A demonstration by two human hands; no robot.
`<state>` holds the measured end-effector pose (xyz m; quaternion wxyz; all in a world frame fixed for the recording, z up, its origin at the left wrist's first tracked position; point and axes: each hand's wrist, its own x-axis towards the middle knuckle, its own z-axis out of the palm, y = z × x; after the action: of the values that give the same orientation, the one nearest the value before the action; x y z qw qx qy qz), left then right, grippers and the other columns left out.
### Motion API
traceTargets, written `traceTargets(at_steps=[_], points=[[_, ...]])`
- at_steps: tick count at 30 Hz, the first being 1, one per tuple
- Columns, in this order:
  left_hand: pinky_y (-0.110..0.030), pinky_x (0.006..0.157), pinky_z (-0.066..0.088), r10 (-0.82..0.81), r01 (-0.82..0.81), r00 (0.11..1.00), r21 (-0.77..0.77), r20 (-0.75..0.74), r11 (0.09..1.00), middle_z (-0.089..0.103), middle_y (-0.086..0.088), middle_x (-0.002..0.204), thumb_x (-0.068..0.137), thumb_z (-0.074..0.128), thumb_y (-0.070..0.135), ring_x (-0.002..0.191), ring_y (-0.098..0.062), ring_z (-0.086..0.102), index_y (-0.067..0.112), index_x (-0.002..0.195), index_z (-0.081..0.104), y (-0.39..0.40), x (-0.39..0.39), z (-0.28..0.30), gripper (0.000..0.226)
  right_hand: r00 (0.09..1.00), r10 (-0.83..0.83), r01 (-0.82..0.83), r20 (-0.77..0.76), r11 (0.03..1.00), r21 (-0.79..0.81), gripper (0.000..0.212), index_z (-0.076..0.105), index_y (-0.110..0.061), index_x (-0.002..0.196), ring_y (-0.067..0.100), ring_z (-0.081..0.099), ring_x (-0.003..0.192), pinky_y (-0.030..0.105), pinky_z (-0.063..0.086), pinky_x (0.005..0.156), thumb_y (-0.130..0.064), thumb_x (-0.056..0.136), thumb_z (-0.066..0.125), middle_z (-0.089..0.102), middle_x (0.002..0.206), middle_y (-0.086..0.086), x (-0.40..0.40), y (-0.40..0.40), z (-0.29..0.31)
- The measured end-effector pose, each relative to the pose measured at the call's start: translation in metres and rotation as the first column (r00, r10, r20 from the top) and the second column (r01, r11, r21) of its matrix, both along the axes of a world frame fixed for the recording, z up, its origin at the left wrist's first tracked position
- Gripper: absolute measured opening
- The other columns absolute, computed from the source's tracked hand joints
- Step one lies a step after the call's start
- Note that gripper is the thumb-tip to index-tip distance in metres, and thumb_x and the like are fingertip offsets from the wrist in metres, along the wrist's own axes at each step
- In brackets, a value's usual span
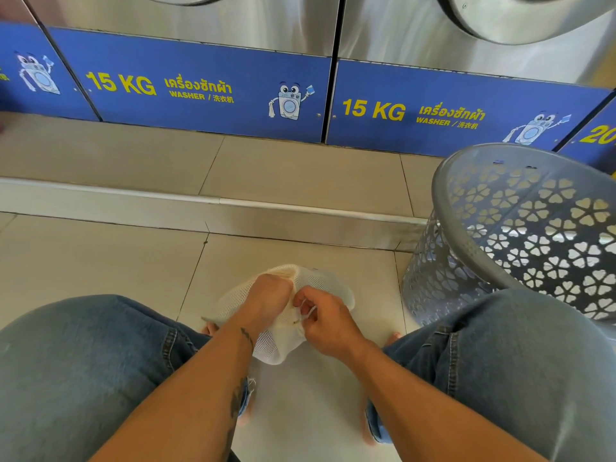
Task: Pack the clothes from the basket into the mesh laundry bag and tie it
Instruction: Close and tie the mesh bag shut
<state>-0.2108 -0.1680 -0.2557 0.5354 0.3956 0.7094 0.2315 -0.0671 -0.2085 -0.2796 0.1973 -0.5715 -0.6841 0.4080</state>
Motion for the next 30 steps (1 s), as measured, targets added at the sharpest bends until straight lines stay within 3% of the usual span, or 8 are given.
traceTargets(at_steps=[4,9,11,13,18,21,26,30], points=[[-0.034,0.064,0.039,0.008,-0.009,0.997,-0.009,-0.083,1.0,0.052,-0.009,0.074,0.087,0.048,0.001,0.073,-0.024,0.05,0.012,0.066,0.048,-0.004,0.001,-0.002,0.024,0.959,0.171,-0.169,0.226,0.985,-0.028,0.037,0.065,-0.031,0.109,0.016,0.059,0.086,0.035,0.055,0.077,-0.01,0.078,0.065,0.065,0.101,-0.007,0.002,0.002,0.005],[-0.024,0.057,0.048,0.109,-0.112,0.992,-0.042,-0.059,0.993,0.056,-0.001,0.075,0.091,0.047,0.007,0.067,-0.014,0.053,0.014,0.076,0.06,-0.01,-0.003,-0.004,0.021,0.921,0.259,-0.244,0.291,0.966,-0.087,0.042,0.061,-0.03,0.119,0.023,0.062,0.094,0.035,0.054,0.082,-0.014,0.081,0.068,0.066,0.108,-0.002,0.001,0.004,0.011],[-0.033,0.069,0.047,0.153,-0.155,0.985,-0.025,-0.078,0.988,0.058,-0.006,0.078,0.093,0.045,0.006,0.076,-0.022,0.055,0.007,0.082,0.063,-0.009,-0.002,-0.007,0.021,0.96,0.214,-0.191,0.18,0.972,-0.135,0.043,0.054,-0.029,0.117,0.023,0.061,0.089,0.036,0.053,0.077,-0.009,0.081,0.063,0.064,0.102,0.0,0.001,0.0,0.01],[-0.039,0.074,0.047,0.152,-0.152,0.987,0.007,-0.047,0.988,0.06,-0.01,0.081,0.093,0.046,0.009,0.079,-0.026,0.055,0.008,0.079,0.06,-0.006,0.0,-0.004,0.02,0.999,0.023,-0.032,-0.042,0.971,-0.236,0.039,0.047,-0.025,0.111,0.019,0.059,0.079,0.038,0.053,0.069,-0.005,0.081,0.061,0.061,0.09,0.002,-0.004,-0.008,0.004],[-0.031,0.062,0.039,0.14,-0.139,0.99,0.053,-0.014,0.989,0.055,-0.006,0.08,0.094,0.045,0.007,0.071,-0.019,0.048,0.012,0.08,0.057,-0.002,0.003,0.001,0.019,0.909,-0.369,0.26,-0.192,0.864,-0.432,0.011,0.058,-0.015,0.092,0.022,0.072,0.076,0.044,0.063,0.075,-0.014,0.082,0.062,0.072,0.088,0.009,-0.009,-0.005,-0.001],[-0.028,0.055,0.034,0.123,-0.122,0.992,0.046,-0.018,0.991,0.05,-0.003,0.076,0.093,0.046,0.009,0.063,-0.015,0.043,0.016,0.078,0.051,-0.002,0.003,-0.003,0.017,0.896,-0.393,0.269,-0.207,0.85,-0.453,0.018,0.066,-0.004,0.089,0.017,0.069,0.07,0.042,0.061,0.074,-0.02,0.088,0.059,0.07,0.08,0.007,-0.007,-0.002,0.002],[-0.029,0.054,0.034,0.134,-0.133,0.991,0.045,-0.011,0.99,0.049,-0.006,0.071,0.09,0.046,0.01,0.061,-0.019,0.042,0.013,0.082,0.054,0.0,0.004,-0.002,0.012,0.959,-0.276,0.255,-0.066,0.941,-0.22,0.026,0.058,-0.016,0.067,0.01,0.052,0.06,0.028,0.048,0.06,-0.024,0.089,0.07,0.056,0.064,-0.006,-0.012,-0.002,-0.004],[-0.027,0.052,0.033,0.156,-0.151,0.987,0.106,-0.04,0.983,0.045,0.003,0.058,0.091,0.053,0.015,0.053,-0.016,0.04,0.016,0.066,0.05,0.001,0.003,-0.001,0.025,0.964,-0.246,0.204,-0.103,0.929,-0.309,0.024,0.062,-0.007,0.07,0.016,0.056,0.061,0.044,0.058,0.07,-0.021,0.088,0.07,0.059,0.064,-0.001,-0.004,0.003,-0.014]])
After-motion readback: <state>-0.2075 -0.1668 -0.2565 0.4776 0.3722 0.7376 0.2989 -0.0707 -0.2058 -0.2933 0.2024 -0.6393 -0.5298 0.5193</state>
